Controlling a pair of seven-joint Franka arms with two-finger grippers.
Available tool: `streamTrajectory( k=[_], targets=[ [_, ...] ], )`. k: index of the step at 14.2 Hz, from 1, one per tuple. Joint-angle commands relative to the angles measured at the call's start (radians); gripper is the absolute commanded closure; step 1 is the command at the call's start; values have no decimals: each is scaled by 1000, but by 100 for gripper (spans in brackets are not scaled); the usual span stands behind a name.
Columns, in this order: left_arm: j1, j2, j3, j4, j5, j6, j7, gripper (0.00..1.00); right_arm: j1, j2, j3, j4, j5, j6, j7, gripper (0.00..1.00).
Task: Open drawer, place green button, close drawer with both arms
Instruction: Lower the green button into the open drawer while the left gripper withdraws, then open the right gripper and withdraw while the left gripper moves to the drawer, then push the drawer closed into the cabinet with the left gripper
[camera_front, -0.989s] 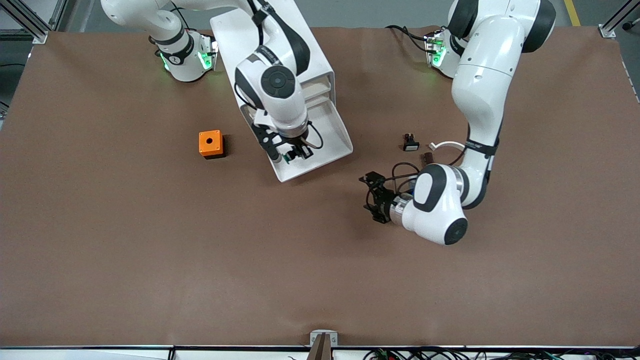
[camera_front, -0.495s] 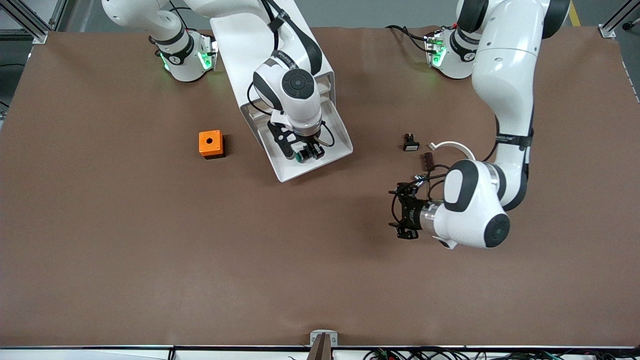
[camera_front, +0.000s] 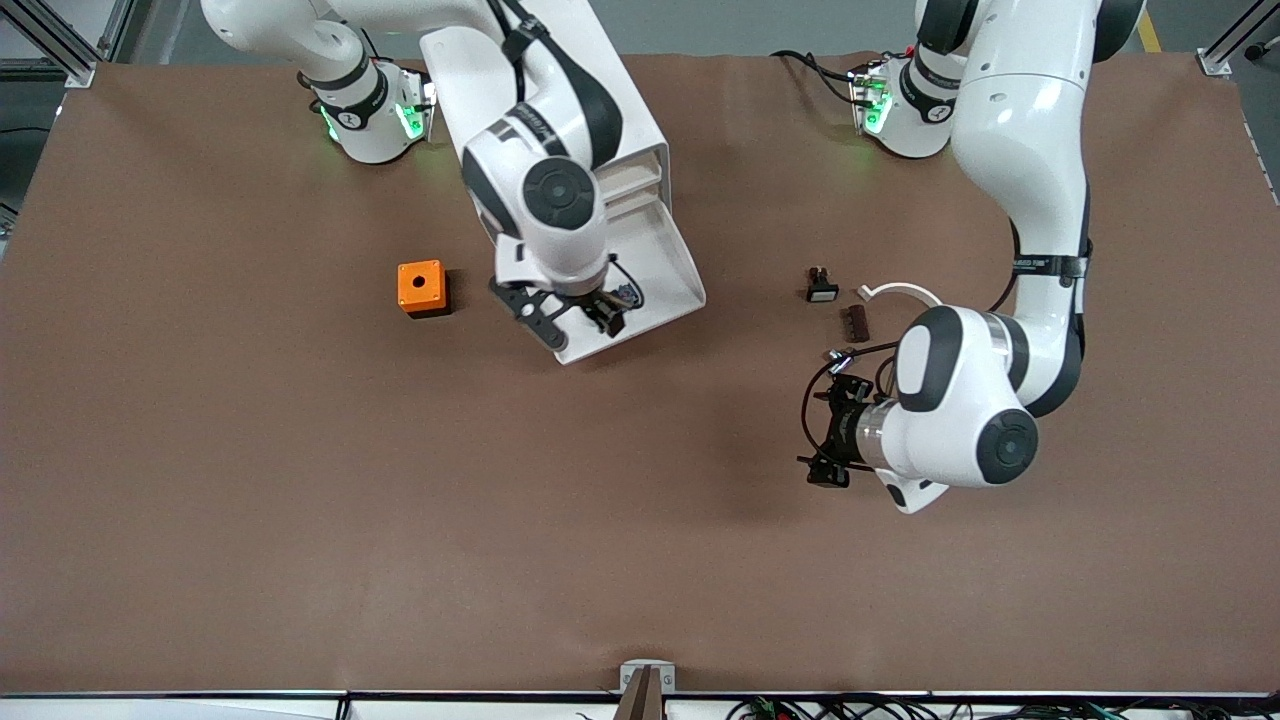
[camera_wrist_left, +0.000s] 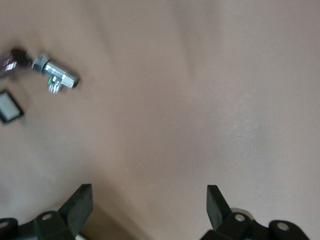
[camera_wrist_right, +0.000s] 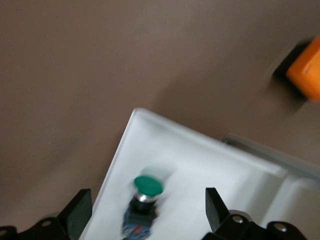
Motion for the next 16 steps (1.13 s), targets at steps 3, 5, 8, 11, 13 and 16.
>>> streamTrajectory(
  k=[3,5,8,11,13,16],
  targets=[
    [-117,-3,2,-29,85,79,165,0,-228,-140,5,-7,-55,-198,-532,0],
    [-180,1,-4,-66,94,117,180,0,-317,-180,3,-8,-98,-246,-751,0],
    [-276,3,-7,-106,99,176,196,0,-466,-236,3,-5,-117,-301,-1052,0],
    [-388,6,-7,-165,121,281,200,0,-566,-271,3,-1,-115,-348,-1255,0],
    [-448,9,-7,-210,119,327,198,0,-617,-292,5,2,-112,-367,-1367,0],
    [-512,2,-19,-239,108,332,174,0,-634,-314,2,15,-109,-384,-1404,0]
  ],
)
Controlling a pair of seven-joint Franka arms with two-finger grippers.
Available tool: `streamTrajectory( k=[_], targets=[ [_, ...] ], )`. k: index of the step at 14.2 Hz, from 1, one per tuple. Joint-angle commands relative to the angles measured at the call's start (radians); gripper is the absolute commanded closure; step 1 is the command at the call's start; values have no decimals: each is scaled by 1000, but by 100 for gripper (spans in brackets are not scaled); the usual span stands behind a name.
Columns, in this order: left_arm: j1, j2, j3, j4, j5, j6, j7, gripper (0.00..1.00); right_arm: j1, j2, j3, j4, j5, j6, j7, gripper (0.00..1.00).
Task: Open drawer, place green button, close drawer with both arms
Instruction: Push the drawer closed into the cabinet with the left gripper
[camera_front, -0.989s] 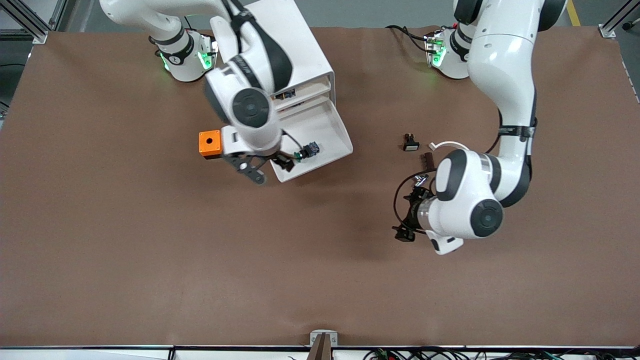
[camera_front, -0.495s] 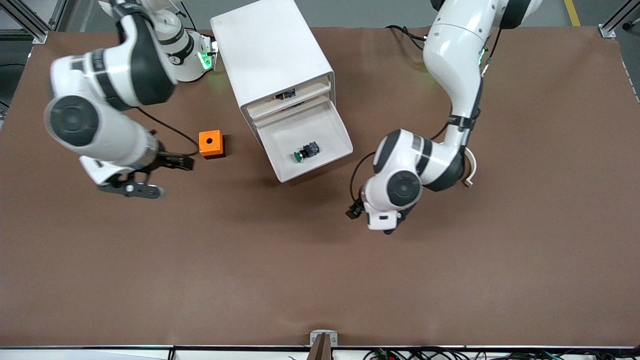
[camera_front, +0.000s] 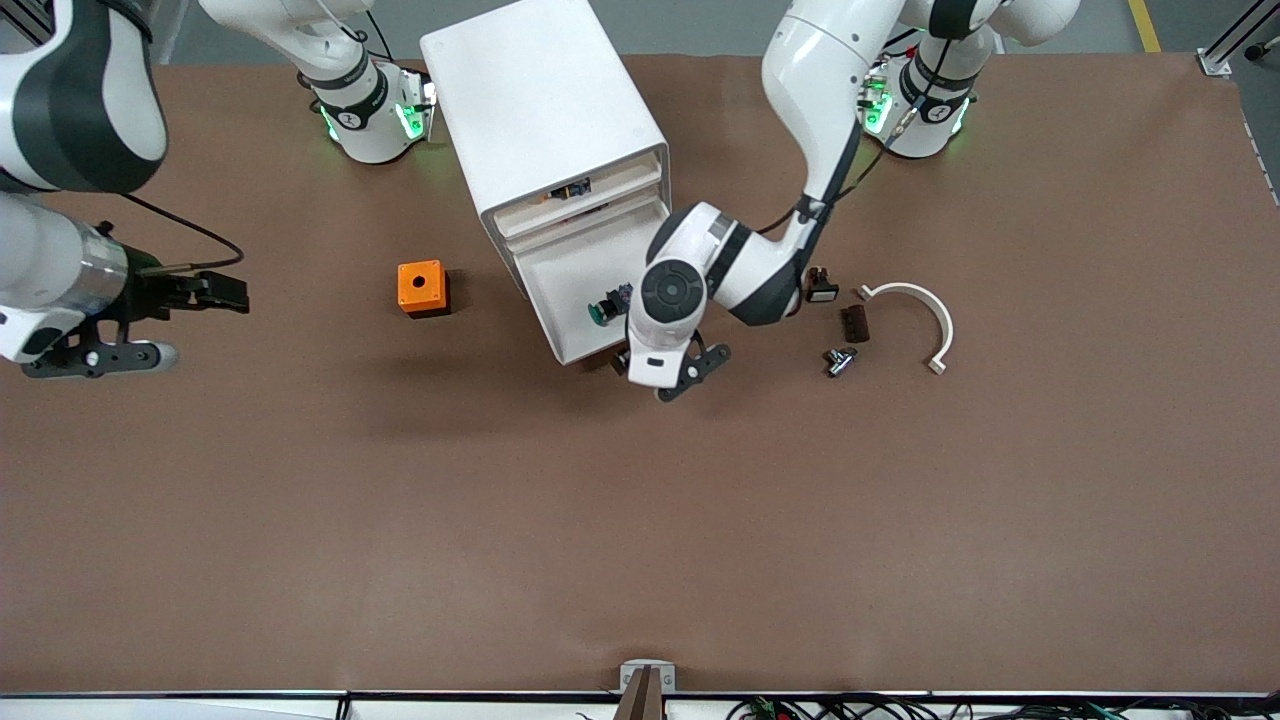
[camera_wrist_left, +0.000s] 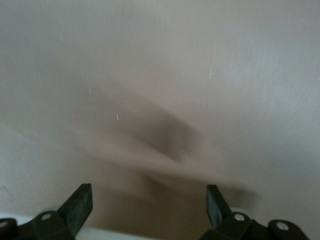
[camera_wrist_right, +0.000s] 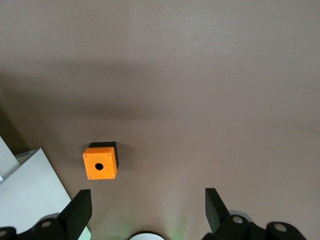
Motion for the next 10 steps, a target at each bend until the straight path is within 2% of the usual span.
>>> streamTrajectory(
  k=[1,3,10],
  targets=[
    [-51,-24,-7,-45,5,13,-31,0,-14,-25,21,18,-6,-20,-21,0],
    [-82,-27,-26,-55,5,13,-85,0,-14,-16,23,51,-7,-25,-16,0],
    [-91,-35,-141,-71,6,10,-232,0,-42,-13,23,77,0,-14,-16,0]
  ],
)
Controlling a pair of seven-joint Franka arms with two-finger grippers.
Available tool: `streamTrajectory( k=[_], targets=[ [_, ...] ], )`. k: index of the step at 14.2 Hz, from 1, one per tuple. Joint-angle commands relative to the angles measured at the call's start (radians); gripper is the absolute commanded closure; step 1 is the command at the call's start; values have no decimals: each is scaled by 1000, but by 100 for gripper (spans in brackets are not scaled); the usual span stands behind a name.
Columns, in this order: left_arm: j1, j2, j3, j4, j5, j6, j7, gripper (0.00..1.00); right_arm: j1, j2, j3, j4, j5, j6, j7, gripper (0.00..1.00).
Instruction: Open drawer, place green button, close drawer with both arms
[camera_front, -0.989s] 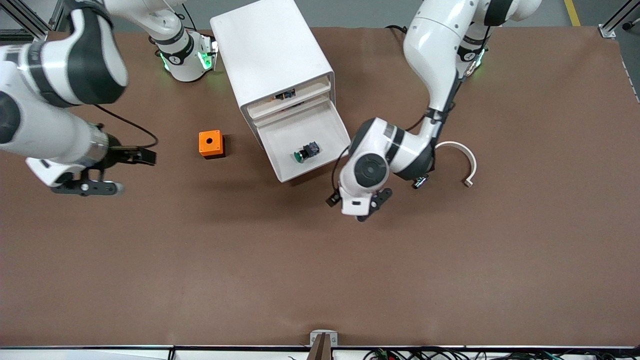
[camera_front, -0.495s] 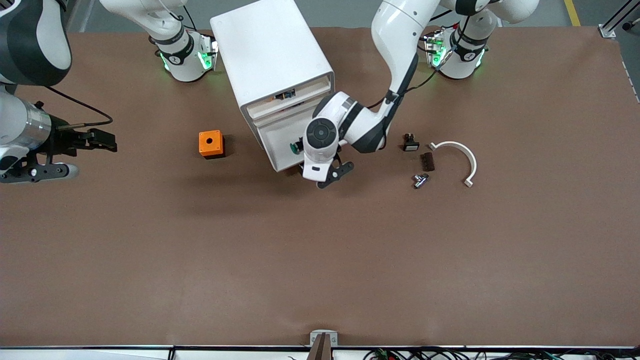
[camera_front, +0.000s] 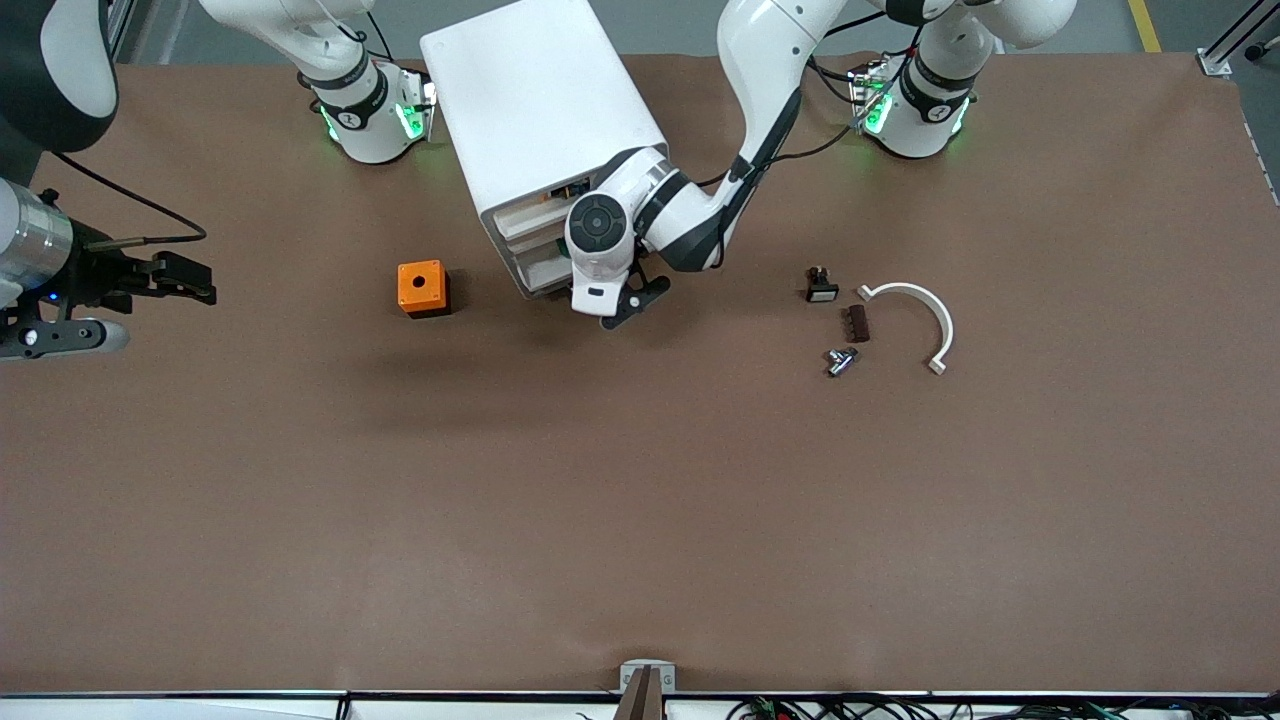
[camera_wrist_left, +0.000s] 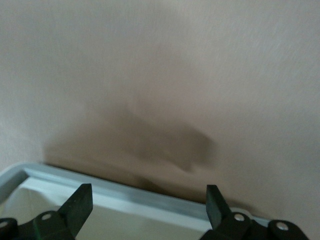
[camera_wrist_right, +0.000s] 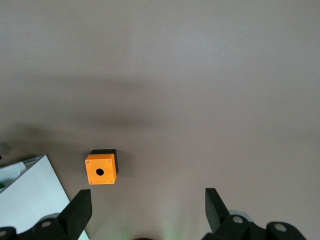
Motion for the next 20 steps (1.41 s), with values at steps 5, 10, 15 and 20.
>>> streamTrajectory(
  k=[5,10,15,20],
  targets=[
    [-34,-27,-36,-45,6,2,-122,0,-37,21,13,88,0,-23,-15,0],
    [-13,-45,23,-38,18,-23,-113,0,-42,16,15,90,8,-51,-12,0],
    [-13,-108,218,-35,62,-27,-66,0,-43,-22,13,85,13,-50,-10,0],
    [58,-209,343,-35,106,-95,39,0,-93,-76,16,65,40,-48,-12,0]
  ],
)
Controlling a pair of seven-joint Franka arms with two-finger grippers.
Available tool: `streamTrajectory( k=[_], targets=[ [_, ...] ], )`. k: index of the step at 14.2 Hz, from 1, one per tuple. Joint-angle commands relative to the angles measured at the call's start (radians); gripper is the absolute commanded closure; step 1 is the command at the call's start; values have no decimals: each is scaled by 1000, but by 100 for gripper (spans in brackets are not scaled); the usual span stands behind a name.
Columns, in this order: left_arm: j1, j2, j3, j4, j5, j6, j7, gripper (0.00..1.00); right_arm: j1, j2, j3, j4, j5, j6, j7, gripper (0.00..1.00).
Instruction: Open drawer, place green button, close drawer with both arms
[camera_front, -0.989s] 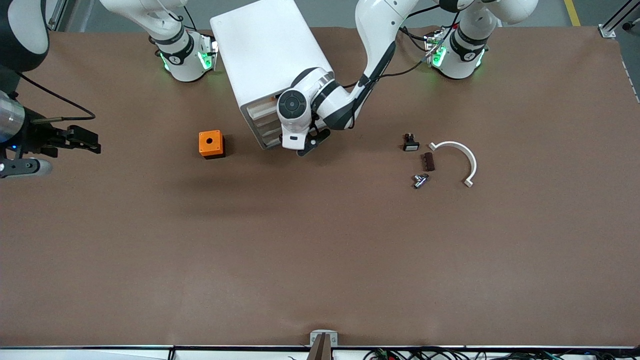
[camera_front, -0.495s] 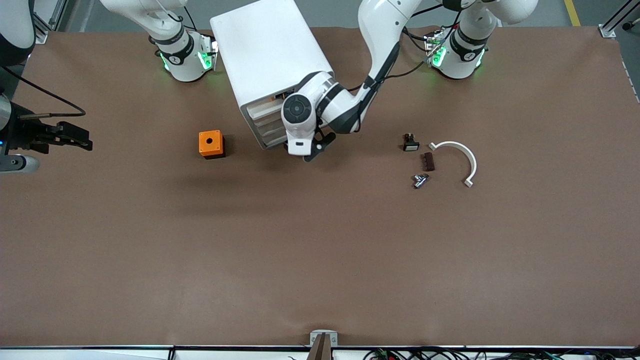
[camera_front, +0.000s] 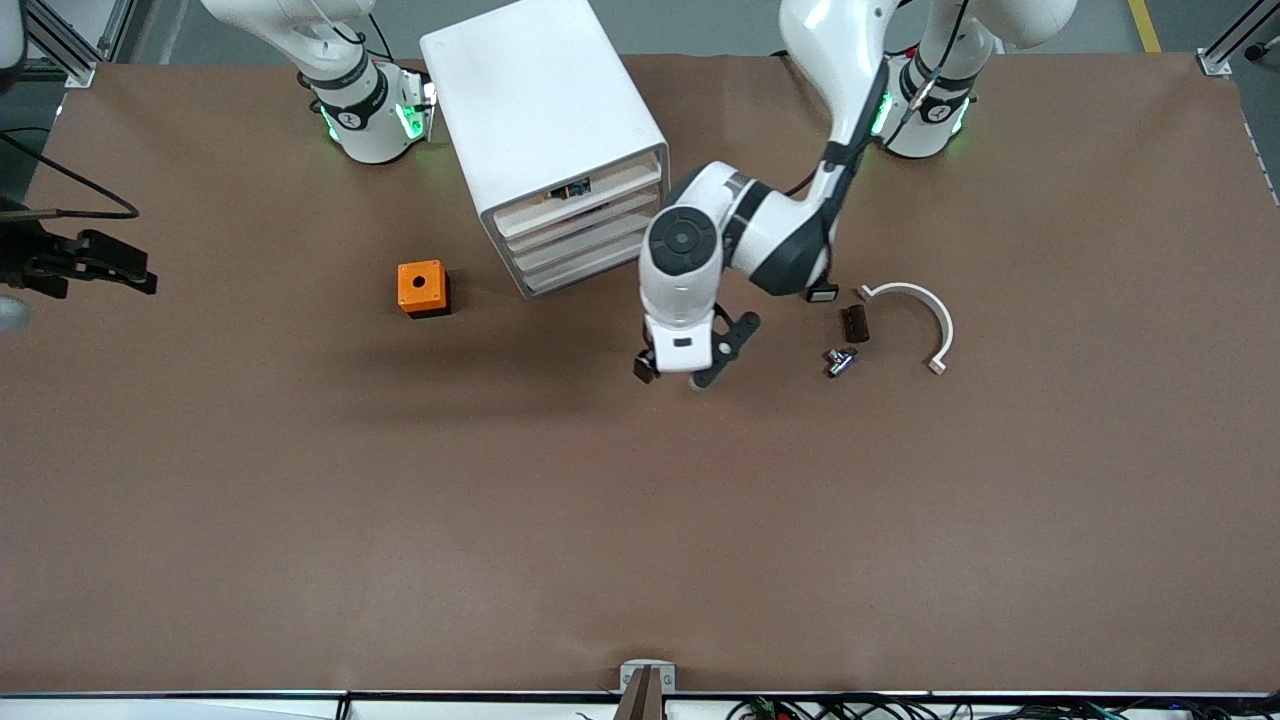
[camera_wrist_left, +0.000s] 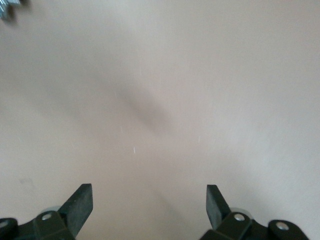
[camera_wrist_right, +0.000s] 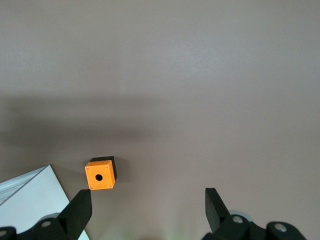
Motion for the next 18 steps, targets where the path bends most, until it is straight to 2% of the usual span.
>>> streamTrajectory(
  k=[1,3,6,10,13,15,18],
  targets=[
    [68,-93,28,-29,20,-50,132,0,-19,-58,15,-16,18,-13,-10,0],
    [136,-148,30,-29,27,-87,204,0,-19,-81,15,-39,18,-13,-10,0],
    [197,-251,28,-29,141,-165,285,0,-16,-126,17,-103,18,0,-10,0],
    [341,-408,28,-31,144,-344,587,0,-6,-137,28,-111,9,-6,-10,0],
    [447,-494,21,-35,146,-433,718,0,-5,-152,28,-115,9,-1,-10,0],
    [573,-537,-66,-37,149,-473,808,0,-5,-160,28,-117,9,-7,-10,0],
    [763,-609,-252,-81,280,-490,975,0,-5,-193,28,-169,11,8,-8,0]
  ],
)
